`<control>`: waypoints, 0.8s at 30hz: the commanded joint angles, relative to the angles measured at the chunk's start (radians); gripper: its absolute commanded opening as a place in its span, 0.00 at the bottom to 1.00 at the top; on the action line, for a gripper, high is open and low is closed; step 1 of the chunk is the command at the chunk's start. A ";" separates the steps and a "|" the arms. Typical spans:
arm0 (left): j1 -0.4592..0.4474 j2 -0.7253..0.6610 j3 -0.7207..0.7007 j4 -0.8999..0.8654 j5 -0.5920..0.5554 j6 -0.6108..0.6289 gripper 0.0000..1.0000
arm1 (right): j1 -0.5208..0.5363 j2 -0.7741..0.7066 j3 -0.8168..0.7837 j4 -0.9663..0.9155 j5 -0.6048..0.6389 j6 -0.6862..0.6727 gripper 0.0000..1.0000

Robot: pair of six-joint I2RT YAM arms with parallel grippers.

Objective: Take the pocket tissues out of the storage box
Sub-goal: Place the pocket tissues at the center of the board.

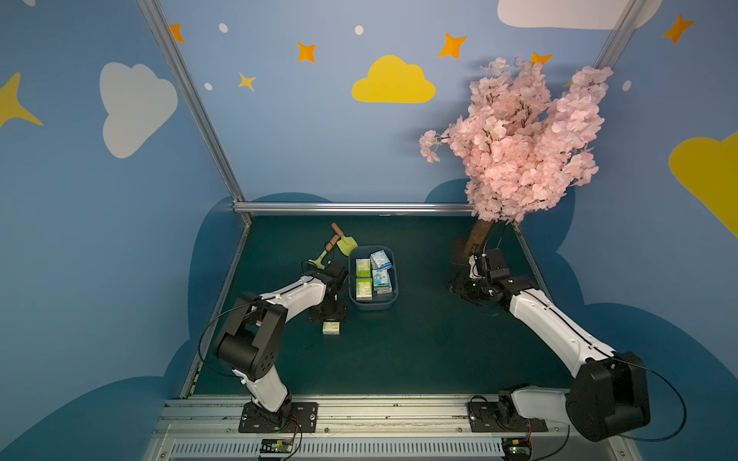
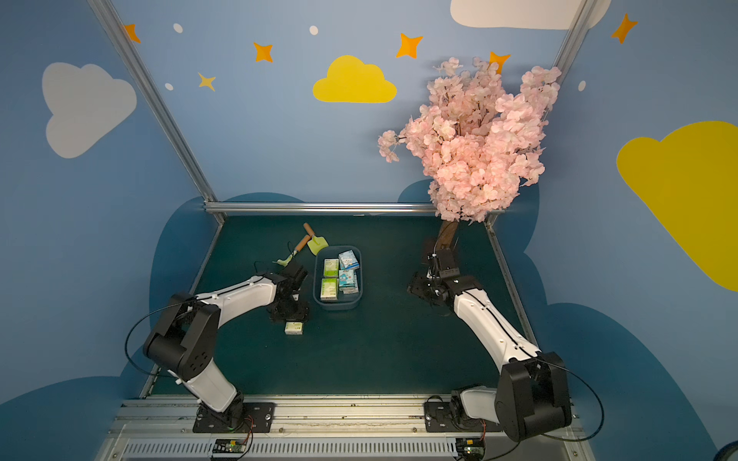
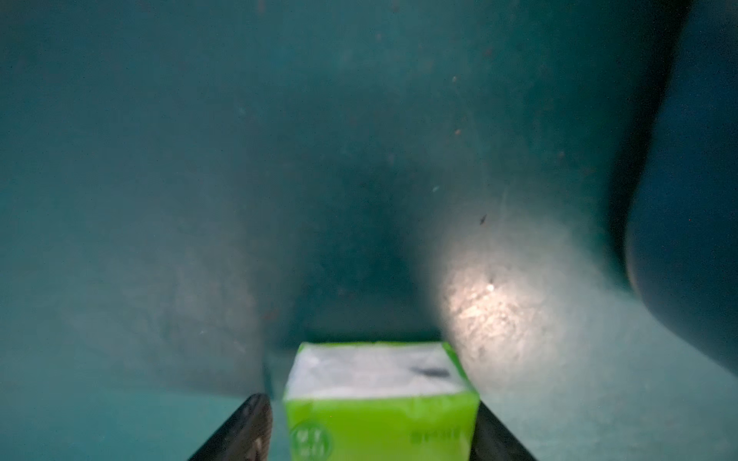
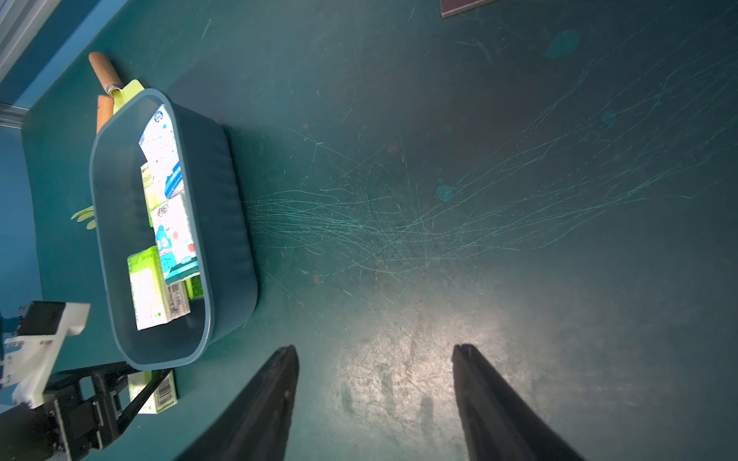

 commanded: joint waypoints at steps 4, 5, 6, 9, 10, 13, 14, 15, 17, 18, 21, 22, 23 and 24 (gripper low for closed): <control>0.004 -0.110 0.112 -0.101 -0.010 -0.002 0.86 | -0.003 -0.026 -0.011 -0.002 0.019 0.007 0.67; 0.004 -0.120 0.135 -0.114 -0.007 0.001 0.87 | -0.002 -0.026 -0.011 -0.002 0.019 0.008 0.67; 0.004 -0.127 0.154 -0.124 -0.004 0.005 0.88 | -0.001 -0.025 -0.011 -0.002 0.019 0.008 0.67; -0.001 -0.135 0.223 -0.153 0.024 0.023 0.89 | -0.002 -0.024 -0.011 -0.003 0.017 0.005 0.67; -0.004 -0.133 0.247 -0.163 0.024 0.023 0.90 | -0.002 -0.023 -0.011 -0.002 0.019 0.003 0.67; -0.023 -0.119 0.313 -0.187 0.017 0.003 0.92 | -0.004 -0.023 -0.010 -0.002 0.022 0.001 0.67; -0.030 -0.110 0.336 -0.194 0.016 -0.005 0.93 | -0.004 -0.023 -0.009 -0.002 0.022 0.000 0.67; -0.037 -0.101 0.354 -0.200 0.015 -0.013 0.93 | -0.004 -0.022 -0.008 -0.002 0.023 0.000 0.67; -0.053 -0.075 0.394 -0.211 0.015 -0.035 0.93 | -0.004 -0.018 -0.007 -0.002 0.025 0.000 0.68; -0.059 -0.060 0.417 -0.216 0.016 -0.044 0.93 | -0.004 -0.017 -0.005 -0.002 0.026 0.000 0.68; -0.083 0.004 0.483 -0.244 0.014 -0.077 0.93 | -0.005 -0.009 0.000 -0.003 0.024 -0.002 0.68; -0.092 0.029 0.505 -0.252 0.009 -0.086 0.93 | -0.005 -0.007 0.001 -0.004 0.021 -0.004 0.68; -0.101 0.052 0.528 -0.258 0.003 -0.094 0.93 | -0.005 -0.007 0.003 -0.004 0.022 -0.004 0.68; -0.108 0.072 0.545 -0.263 -0.001 -0.100 0.93 | -0.005 -0.007 0.003 -0.003 0.022 -0.005 0.68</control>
